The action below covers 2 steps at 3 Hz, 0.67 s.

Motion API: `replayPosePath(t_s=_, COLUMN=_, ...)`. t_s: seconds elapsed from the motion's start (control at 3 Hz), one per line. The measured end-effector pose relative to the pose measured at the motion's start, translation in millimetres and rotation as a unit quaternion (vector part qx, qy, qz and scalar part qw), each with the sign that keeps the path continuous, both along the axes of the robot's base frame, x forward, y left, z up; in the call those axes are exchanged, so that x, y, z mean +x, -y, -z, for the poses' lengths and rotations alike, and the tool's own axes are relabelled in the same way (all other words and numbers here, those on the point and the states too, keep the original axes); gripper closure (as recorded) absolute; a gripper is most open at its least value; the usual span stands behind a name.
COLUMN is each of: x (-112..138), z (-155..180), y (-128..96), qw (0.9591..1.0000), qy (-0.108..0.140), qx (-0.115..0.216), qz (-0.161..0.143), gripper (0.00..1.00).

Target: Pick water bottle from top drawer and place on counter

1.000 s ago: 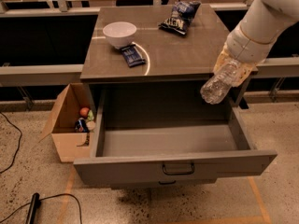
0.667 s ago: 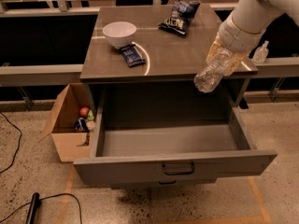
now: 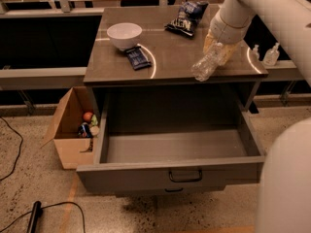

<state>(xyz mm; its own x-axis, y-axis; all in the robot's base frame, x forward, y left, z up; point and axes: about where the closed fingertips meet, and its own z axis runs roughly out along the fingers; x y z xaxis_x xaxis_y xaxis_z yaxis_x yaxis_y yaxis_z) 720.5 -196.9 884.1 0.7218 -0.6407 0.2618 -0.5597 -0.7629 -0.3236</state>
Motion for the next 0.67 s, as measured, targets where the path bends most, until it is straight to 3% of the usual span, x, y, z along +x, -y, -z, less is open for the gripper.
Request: replayPosePath(t_s=0.67, x=44.5, z=-1.7, y=-14.2, qw=0.9996, qy=0.021, qx=-0.019, qz=-0.005, gripper=0.31)
